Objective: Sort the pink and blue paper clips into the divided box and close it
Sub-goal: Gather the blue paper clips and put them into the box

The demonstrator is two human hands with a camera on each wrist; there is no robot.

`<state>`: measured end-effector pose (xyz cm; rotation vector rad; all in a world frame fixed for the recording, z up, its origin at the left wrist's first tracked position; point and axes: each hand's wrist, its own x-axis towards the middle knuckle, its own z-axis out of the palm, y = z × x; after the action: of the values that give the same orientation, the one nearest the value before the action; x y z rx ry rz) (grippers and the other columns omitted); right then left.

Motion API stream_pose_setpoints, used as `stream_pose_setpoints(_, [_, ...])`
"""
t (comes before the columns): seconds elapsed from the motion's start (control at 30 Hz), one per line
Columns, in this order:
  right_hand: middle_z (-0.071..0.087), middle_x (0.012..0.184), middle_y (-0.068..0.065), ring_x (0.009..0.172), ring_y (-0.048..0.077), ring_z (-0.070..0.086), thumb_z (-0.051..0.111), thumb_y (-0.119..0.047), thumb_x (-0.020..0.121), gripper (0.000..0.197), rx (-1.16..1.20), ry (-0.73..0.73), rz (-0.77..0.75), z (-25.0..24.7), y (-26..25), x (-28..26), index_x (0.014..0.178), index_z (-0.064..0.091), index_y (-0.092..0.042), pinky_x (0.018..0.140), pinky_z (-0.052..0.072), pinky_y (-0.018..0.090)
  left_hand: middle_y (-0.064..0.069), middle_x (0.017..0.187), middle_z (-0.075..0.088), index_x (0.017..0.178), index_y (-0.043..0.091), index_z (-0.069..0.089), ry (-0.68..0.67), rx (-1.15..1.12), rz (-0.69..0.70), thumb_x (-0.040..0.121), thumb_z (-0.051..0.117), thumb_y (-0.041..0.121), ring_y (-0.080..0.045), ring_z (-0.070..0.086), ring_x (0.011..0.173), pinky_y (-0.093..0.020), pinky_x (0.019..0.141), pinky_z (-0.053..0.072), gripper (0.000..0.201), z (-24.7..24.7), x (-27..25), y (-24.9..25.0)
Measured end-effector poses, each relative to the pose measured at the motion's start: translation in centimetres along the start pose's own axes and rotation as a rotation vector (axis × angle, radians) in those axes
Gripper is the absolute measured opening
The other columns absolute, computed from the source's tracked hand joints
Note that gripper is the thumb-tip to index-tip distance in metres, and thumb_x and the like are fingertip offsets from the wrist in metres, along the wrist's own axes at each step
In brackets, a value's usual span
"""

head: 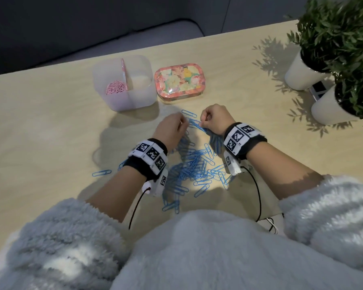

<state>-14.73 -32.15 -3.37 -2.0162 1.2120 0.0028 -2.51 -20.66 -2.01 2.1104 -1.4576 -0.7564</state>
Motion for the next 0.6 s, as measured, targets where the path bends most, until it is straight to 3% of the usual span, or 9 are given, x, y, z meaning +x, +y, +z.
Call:
stream_pose_setpoints(0.1, [0.051, 0.055, -0.008, 0.058, 0.011, 0.049, 0.070, -0.007, 0.077, 0.010, -0.087, -0.055, 0.011, -0.2, -0.1, 0.1, 0.077, 0.067, 0.003, 0.066, 0.038, 0.023, -0.004, 0.075, 0.050, 0.094, 0.004, 0.055, 0.168, -0.153, -0.079, 0.095, 0.046, 0.019, -0.019, 0.043, 0.068, -0.025, 0.065, 0.029, 0.018, -4.1, 0.5, -0.8])
stream_pose_setpoints(0.23, [0.057, 0.064, 0.004, 0.067, 0.018, 0.051, 0.070, -0.015, 0.080, 0.015, -0.158, -0.114, -0.031, -1.3, -0.4, -0.4, 0.076, 0.066, -0.001, 0.062, 0.037, 0.024, -0.007, 0.070, 0.056, 0.071, 0.006, 0.053, 0.370, -0.128, -0.156, 0.088, 0.041, 0.014, -0.040, 0.056, 0.085, -0.033, 0.067, 0.036, 0.022, -10.3, 2.6, -3.8])
stream_pose_setpoints(0.33, [0.053, 0.062, 0.002, 0.064, 0.019, 0.048, 0.069, -0.017, 0.081, 0.019, -0.257, -0.133, -0.068, -2.9, -1.1, -1.1, 0.068, 0.060, -0.005, 0.054, 0.031, 0.021, -0.029, 0.107, 0.063, 0.091, -0.006, 0.058, 0.461, -0.028, -0.315, 0.089, 0.040, 0.015, -0.039, 0.058, 0.103, -0.039, 0.083, 0.044, 0.028, -13.5, 3.9, -5.8])
stream_pose_setpoints(0.4, [0.060, 0.073, 0.009, 0.074, 0.028, 0.053, 0.069, -0.019, 0.081, 0.021, -0.415, -0.138, -0.098, -3.8, -1.8, -1.4, 0.079, 0.062, 0.000, 0.062, 0.030, 0.024, -0.037, 0.105, 0.058, 0.078, -0.005, 0.052, 0.451, 0.056, -0.376, 0.088, 0.039, 0.013, -0.046, 0.055, 0.097, -0.042, 0.081, 0.045, 0.025, -14.7, 4.6, -6.4])
stream_pose_setpoints(0.43, [0.063, 0.085, 0.016, 0.082, 0.032, 0.057, 0.068, -0.019, 0.081, 0.021, -0.487, -0.133, -0.117, -4.2, -2.2, -1.4, 0.084, 0.062, 0.001, 0.066, 0.032, 0.027, -0.036, 0.096, 0.055, 0.069, -0.003, 0.049, 0.434, 0.091, -0.414, 0.088, 0.039, 0.012, -0.045, 0.053, 0.089, -0.043, 0.080, 0.045, 0.027, -15.0, 4.8, -6.3])
stream_pose_setpoints(0.5, [0.063, 0.100, 0.025, 0.094, 0.039, 0.060, 0.065, -0.017, 0.081, 0.020, -0.576, -0.099, -0.162, -4.7, -3.3, -1.5, 0.090, 0.063, 0.001, 0.072, 0.039, 0.034, -0.022, 0.082, 0.049, 0.054, 0.008, 0.039, 0.390, 0.116, -0.464, 0.087, 0.040, 0.010, -0.034, 0.046, 0.076, -0.041, 0.074, 0.044, 0.034, -15.2, 5.2, -6.2])
stream_pose_setpoints(0.6, [0.065, 0.098, 0.023, 0.093, 0.037, 0.060, 0.064, -0.017, 0.082, 0.017, -0.558, -0.032, -0.239, -5.3, -6.2, -1.4, 0.087, 0.065, -0.001, 0.072, 0.038, 0.031, -0.020, 0.083, 0.052, 0.053, 0.008, 0.041, 0.335, 0.097, -0.483, 0.087, 0.042, 0.009, -0.034, 0.051, 0.079, -0.035, 0.070, 0.040, 0.034, -15.0, 5.6, -6.2])
